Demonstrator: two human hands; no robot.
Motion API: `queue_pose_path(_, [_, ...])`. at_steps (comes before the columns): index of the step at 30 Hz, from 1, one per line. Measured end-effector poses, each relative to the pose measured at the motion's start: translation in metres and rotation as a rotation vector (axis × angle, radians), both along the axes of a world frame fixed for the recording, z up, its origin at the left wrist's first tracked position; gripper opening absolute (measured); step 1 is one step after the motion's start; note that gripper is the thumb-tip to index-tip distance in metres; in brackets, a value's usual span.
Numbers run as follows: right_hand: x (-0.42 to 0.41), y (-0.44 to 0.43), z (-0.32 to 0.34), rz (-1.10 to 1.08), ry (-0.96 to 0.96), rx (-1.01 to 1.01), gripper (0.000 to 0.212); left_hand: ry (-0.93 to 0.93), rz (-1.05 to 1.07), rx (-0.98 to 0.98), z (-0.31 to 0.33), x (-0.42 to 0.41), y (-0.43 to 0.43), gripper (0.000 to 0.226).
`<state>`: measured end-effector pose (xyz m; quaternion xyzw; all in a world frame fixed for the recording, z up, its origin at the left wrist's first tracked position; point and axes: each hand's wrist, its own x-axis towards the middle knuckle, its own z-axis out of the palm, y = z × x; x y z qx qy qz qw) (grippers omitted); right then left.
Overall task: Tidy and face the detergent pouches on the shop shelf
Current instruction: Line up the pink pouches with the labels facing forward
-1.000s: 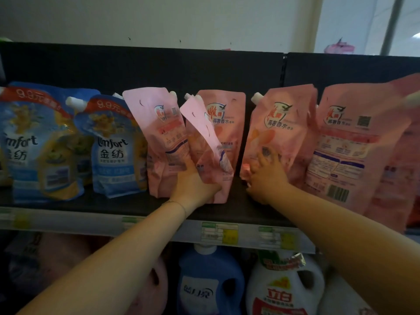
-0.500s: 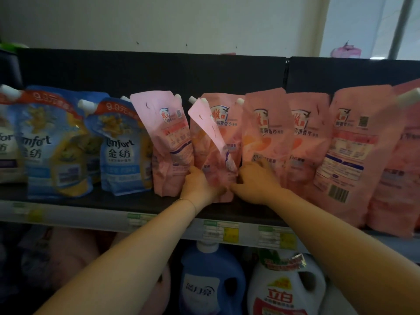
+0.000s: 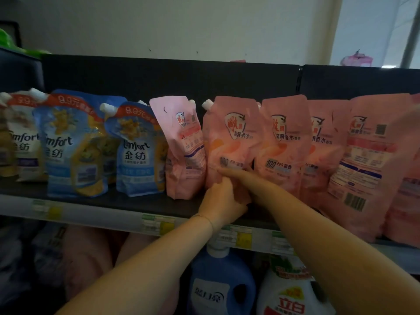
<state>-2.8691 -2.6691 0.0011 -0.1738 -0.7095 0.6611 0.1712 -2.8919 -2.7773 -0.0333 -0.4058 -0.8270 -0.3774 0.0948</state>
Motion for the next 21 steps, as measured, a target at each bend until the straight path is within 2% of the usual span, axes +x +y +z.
queue_pose_path(2, [-0.005, 0.011, -0.004, -0.038, 0.060, -0.078, 0.077, 0.024, -0.112, -0.036, -0.003, -0.005, -0.005, 0.062])
queue_pose_path(4, [-0.001, 0.015, -0.002, -0.027, 0.063, -0.045, 0.055, 0.046, -0.131, -0.065, -0.003, -0.013, -0.007, 0.058])
queue_pose_path(5, [-0.002, 0.019, -0.002, -0.024, 0.055, -0.007, 0.053, 0.059, -0.114, -0.058, -0.002, -0.017, -0.007, 0.053])
queue_pose_path(7, [-0.008, 0.023, -0.002, -0.079, 0.023, 0.161, 0.056, 0.080, -0.059, -0.023, -0.001, -0.024, -0.005, 0.053])
queue_pose_path(9, [-0.015, 0.016, 0.000, -0.204, -0.054, 0.411, 0.060, 0.064, -0.076, -0.011, -0.002, -0.029, 0.000, 0.068])
queue_pose_path(11, [-0.021, 0.011, 0.002, -0.305, -0.159, 0.548, 0.062, 0.008, -0.115, -0.076, -0.003, -0.035, 0.004, 0.088])
queue_pose_path(13, [-0.017, 0.009, 0.003, -0.334, -0.172, 0.615, 0.050, -0.067, -0.149, -0.170, -0.005, -0.043, 0.008, 0.098])
queue_pose_path(15, [-0.011, 0.007, 0.002, -0.351, -0.139, 0.720, 0.038, -0.101, -0.174, -0.229, -0.006, -0.048, 0.010, 0.099])
queue_pose_path(18, [0.006, -0.001, -0.005, -0.531, -0.183, 1.080, 0.042, -0.181, -0.154, -0.160, -0.012, -0.048, 0.013, 0.109])
queue_pose_path(21, [0.014, -0.011, -0.014, -0.606, -0.103, 1.333, 0.022, -0.262, -0.097, -0.091, -0.012, -0.051, 0.015, 0.120])
